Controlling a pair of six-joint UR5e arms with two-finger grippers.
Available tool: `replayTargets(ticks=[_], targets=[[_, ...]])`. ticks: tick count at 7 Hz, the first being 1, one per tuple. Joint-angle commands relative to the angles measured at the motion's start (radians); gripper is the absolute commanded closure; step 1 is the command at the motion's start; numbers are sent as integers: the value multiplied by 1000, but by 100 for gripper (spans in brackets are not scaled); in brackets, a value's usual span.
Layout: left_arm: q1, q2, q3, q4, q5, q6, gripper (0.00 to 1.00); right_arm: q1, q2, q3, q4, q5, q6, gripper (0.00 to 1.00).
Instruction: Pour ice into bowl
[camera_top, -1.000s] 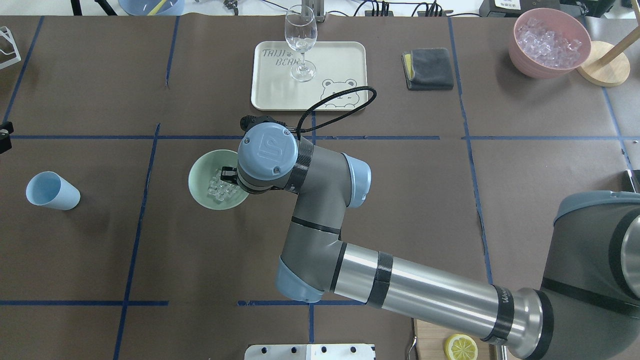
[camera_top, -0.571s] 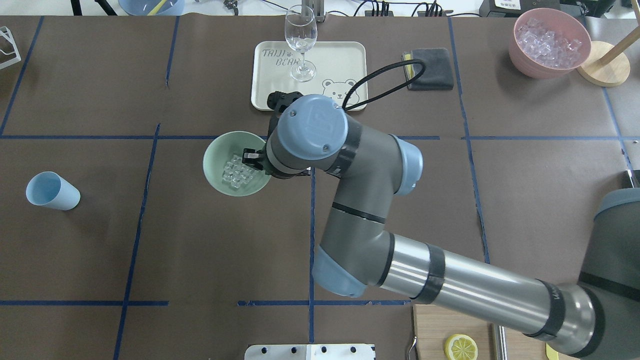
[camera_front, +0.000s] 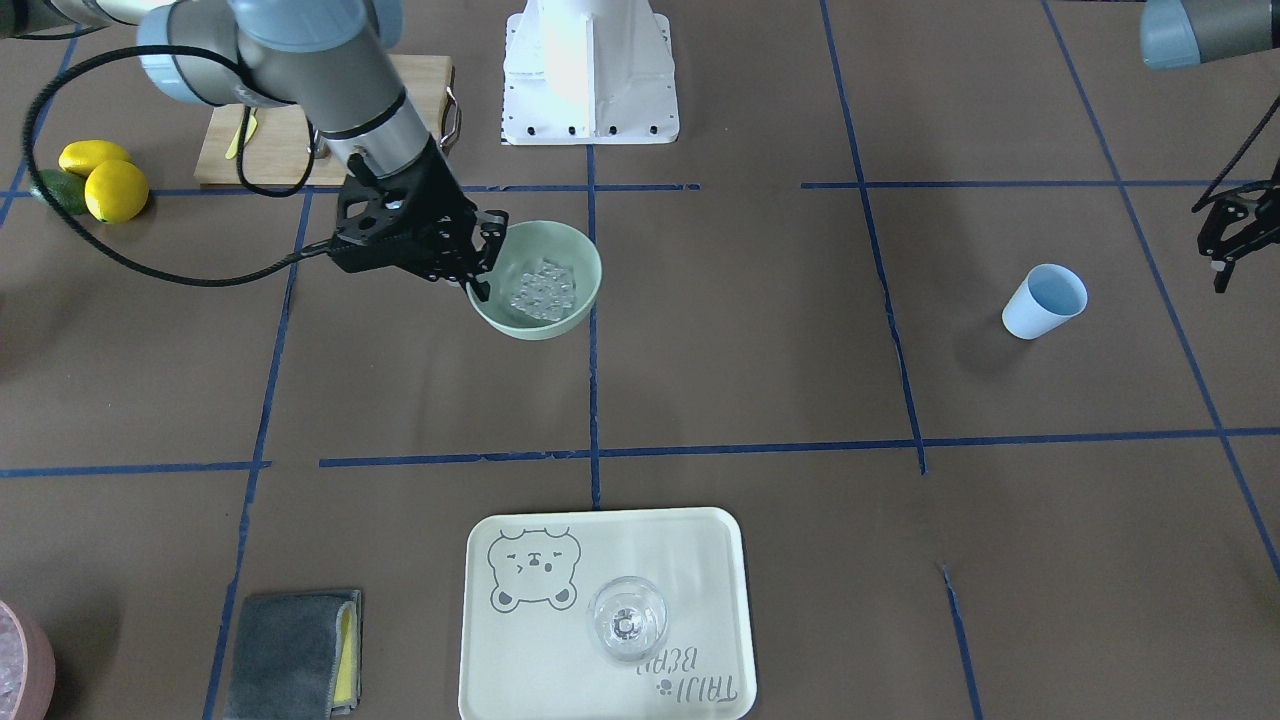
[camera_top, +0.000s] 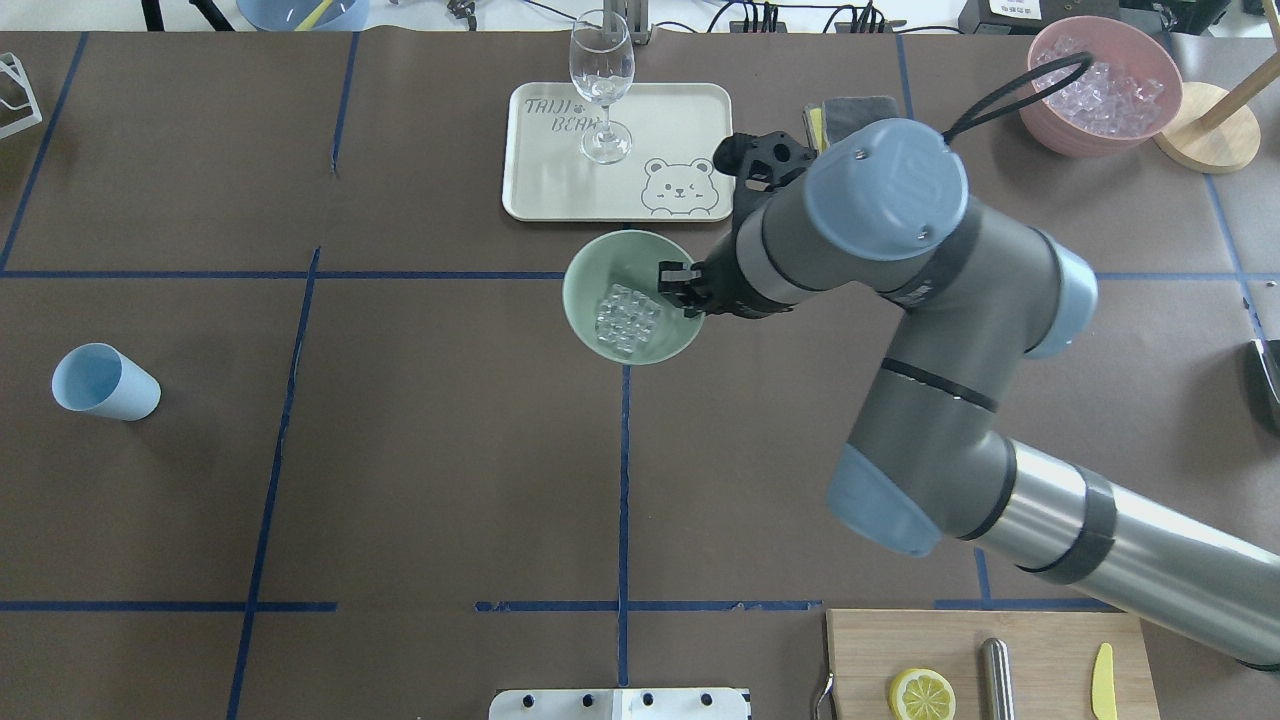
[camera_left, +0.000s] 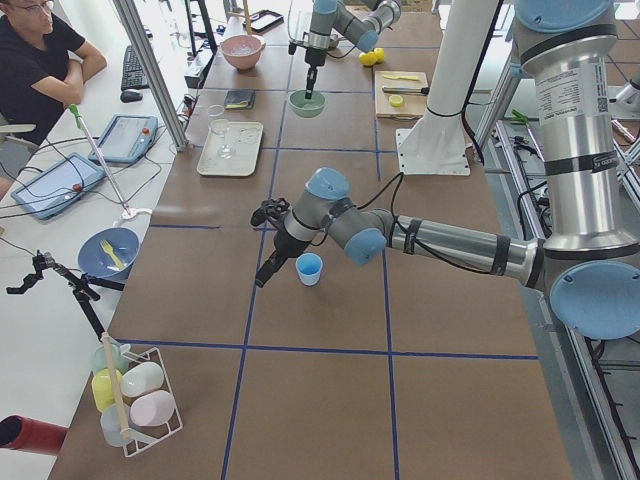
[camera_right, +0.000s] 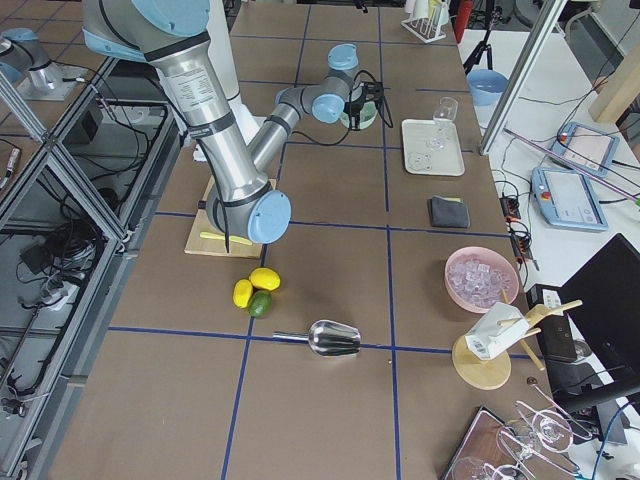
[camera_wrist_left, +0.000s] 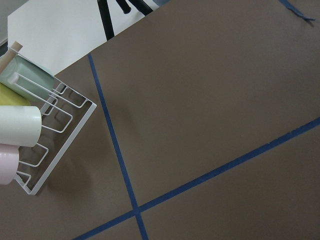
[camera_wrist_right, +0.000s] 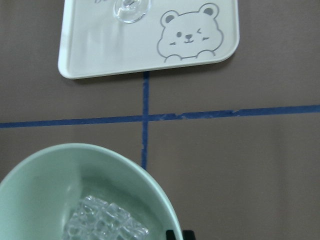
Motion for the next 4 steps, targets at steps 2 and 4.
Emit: replayTargets(ticks=[2,4], targets=[[-183,-97,11,278,-165,203,0,144,-393,82,168,74,-207,100],[-197,-102,24,280,-167,219,0,246,-558,-39,361,166,-328,100]])
